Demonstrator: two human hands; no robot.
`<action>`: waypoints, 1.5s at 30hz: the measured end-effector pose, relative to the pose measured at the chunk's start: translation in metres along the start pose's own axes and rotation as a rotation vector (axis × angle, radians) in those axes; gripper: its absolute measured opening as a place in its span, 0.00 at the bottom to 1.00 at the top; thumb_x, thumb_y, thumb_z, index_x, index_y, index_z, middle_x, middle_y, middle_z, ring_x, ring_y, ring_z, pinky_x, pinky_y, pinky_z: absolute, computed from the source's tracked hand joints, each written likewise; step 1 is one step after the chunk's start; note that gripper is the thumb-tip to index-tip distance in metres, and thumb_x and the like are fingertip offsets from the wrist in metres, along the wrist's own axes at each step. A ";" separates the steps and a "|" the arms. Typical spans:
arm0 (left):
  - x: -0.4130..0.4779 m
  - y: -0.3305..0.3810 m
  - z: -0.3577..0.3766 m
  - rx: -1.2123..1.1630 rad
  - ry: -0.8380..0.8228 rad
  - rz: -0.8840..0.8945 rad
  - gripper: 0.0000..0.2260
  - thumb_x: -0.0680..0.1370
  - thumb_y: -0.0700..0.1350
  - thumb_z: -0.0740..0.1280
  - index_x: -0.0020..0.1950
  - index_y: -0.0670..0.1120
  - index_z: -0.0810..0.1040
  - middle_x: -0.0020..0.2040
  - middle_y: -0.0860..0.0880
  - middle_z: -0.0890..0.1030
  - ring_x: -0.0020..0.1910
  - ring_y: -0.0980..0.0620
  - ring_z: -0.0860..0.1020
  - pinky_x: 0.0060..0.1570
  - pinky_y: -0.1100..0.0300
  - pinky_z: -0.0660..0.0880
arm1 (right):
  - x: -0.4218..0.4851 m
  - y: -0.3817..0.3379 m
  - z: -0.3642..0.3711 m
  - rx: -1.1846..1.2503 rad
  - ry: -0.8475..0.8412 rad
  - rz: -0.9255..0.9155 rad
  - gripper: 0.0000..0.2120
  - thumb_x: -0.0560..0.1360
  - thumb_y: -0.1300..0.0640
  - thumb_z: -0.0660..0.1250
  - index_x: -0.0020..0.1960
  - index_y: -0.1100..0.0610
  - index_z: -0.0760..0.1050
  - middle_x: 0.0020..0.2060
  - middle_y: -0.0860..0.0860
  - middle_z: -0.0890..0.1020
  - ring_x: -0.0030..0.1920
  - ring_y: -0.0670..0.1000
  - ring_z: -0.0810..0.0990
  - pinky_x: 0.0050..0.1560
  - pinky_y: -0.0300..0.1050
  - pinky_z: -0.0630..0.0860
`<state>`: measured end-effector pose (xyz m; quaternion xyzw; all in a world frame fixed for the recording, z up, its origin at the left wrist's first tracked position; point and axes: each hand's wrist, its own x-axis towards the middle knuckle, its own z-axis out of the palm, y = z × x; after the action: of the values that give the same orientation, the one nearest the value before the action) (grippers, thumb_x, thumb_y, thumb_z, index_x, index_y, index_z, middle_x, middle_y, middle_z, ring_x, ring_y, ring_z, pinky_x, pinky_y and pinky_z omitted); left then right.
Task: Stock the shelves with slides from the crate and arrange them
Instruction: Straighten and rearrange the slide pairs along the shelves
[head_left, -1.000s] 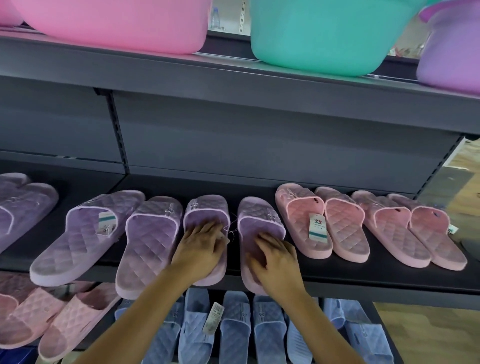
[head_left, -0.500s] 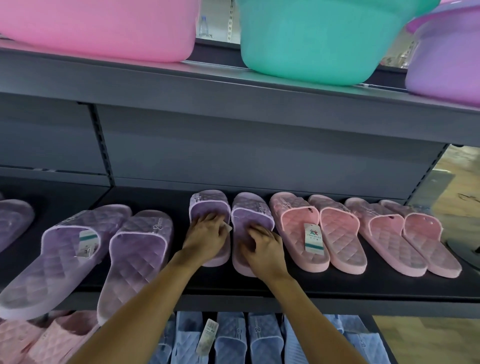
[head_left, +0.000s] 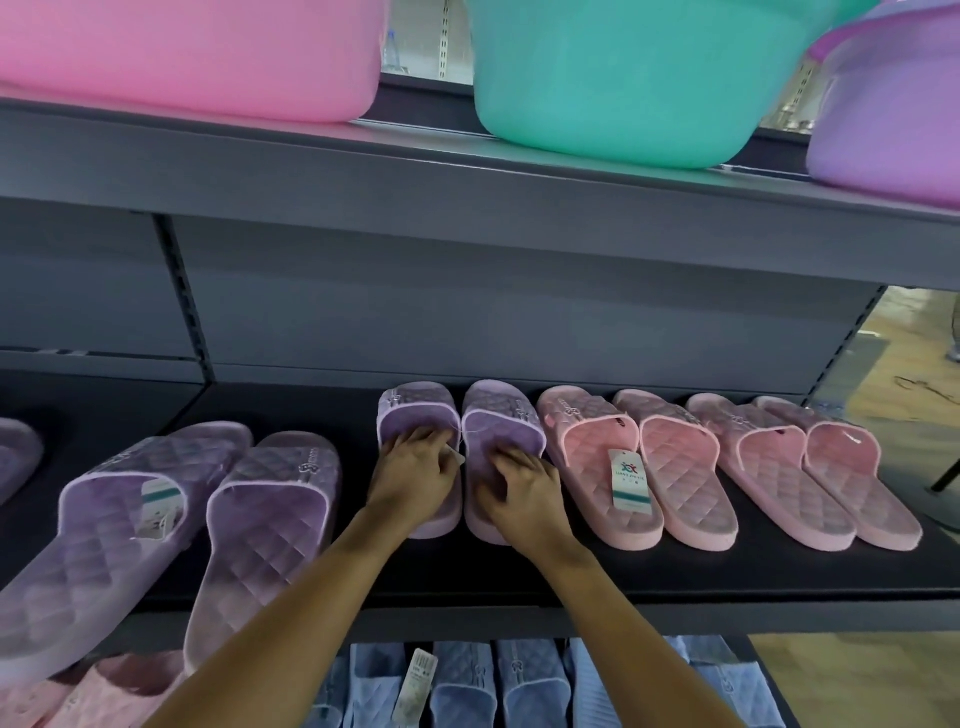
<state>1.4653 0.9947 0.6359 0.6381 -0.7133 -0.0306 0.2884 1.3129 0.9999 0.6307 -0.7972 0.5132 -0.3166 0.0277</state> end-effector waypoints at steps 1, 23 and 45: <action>-0.001 0.001 -0.001 -0.017 0.003 -0.001 0.29 0.69 0.54 0.46 0.55 0.42 0.80 0.54 0.43 0.81 0.54 0.41 0.78 0.56 0.50 0.71 | 0.000 -0.001 -0.001 0.000 -0.015 0.001 0.20 0.64 0.49 0.58 0.43 0.61 0.82 0.45 0.56 0.84 0.47 0.55 0.84 0.48 0.51 0.78; -0.084 0.005 -0.060 0.209 0.036 0.183 0.25 0.64 0.46 0.75 0.58 0.42 0.76 0.54 0.42 0.81 0.51 0.41 0.81 0.48 0.44 0.77 | -0.056 -0.021 -0.046 -0.026 -0.099 -0.098 0.27 0.67 0.43 0.58 0.57 0.60 0.78 0.53 0.57 0.82 0.52 0.60 0.82 0.49 0.54 0.78; -0.192 -0.104 -0.168 0.093 0.117 -0.179 0.26 0.71 0.54 0.57 0.62 0.41 0.76 0.62 0.43 0.76 0.57 0.42 0.77 0.54 0.54 0.73 | -0.068 -0.138 -0.014 0.228 -0.230 -0.260 0.27 0.75 0.49 0.66 0.71 0.54 0.64 0.69 0.50 0.69 0.68 0.49 0.67 0.65 0.42 0.65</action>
<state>1.6374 1.2081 0.6612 0.7125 -0.6361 0.0143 0.2958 1.3975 1.1255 0.6601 -0.8794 0.3602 -0.2803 0.1352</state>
